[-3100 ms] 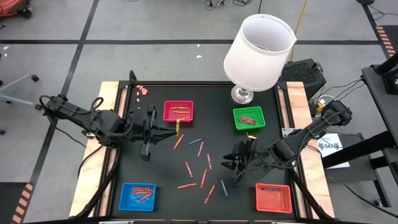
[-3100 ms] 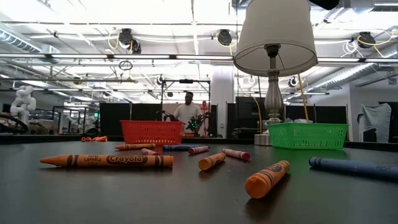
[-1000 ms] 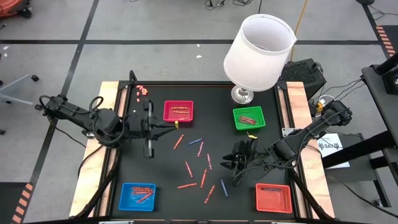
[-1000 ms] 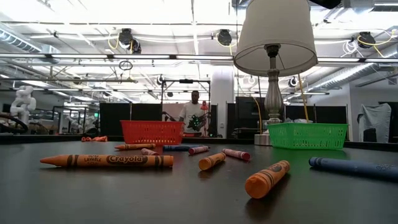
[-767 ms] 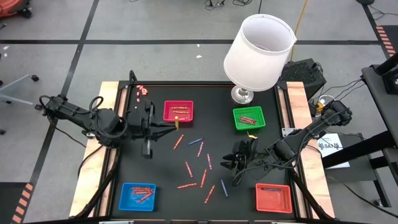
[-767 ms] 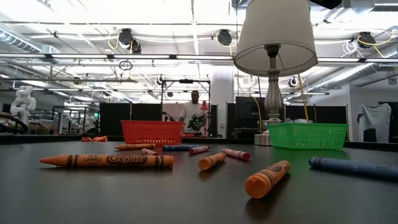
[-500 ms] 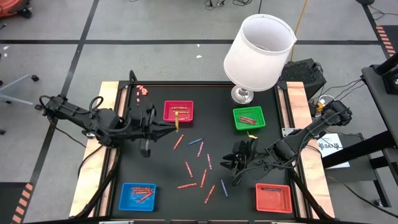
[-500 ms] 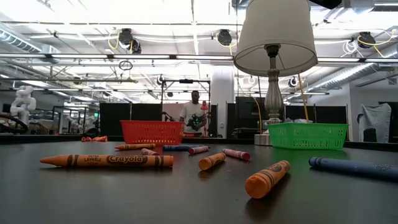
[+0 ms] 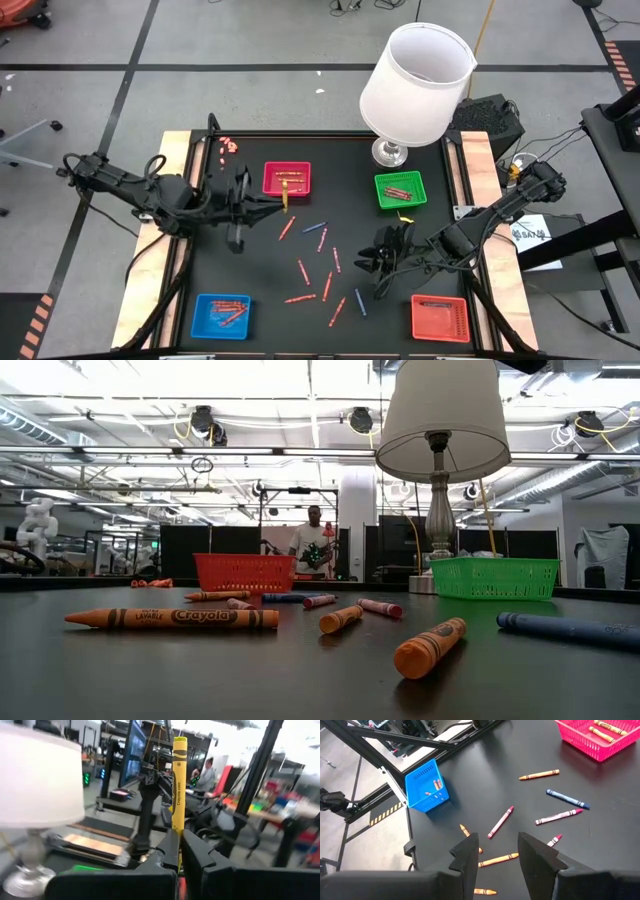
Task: Sort crayons
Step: Put the yellow crayon into the red basket
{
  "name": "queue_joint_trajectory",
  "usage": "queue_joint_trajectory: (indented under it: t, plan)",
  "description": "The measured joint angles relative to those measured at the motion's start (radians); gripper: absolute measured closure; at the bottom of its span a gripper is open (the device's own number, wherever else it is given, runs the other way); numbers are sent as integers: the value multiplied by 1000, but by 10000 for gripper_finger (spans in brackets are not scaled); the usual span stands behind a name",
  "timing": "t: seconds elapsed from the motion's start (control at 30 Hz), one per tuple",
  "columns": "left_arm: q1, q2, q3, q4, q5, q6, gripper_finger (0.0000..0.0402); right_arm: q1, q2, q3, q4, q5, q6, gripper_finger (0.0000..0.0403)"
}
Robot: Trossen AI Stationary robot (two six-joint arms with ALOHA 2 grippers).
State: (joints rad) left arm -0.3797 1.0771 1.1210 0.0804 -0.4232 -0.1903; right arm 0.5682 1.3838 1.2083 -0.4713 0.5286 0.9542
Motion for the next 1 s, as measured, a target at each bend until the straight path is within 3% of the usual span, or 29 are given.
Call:
queue_joint_trajectory:
  t: [0.17,0.7,0.87,1.0]
  plan:
    - [34,0,0,-91,-1,94,395,0,0,0,0,33,-5,282]
    - [299,17,0,-636,-45,120,395,-8,0,0,-4,52,-89,282]
    - [406,38,-49,-665,-51,264,395,-32,0,0,-5,52,-124,282]
    - [495,67,-109,-639,10,309,395,-53,0,0,-6,52,-133,282]
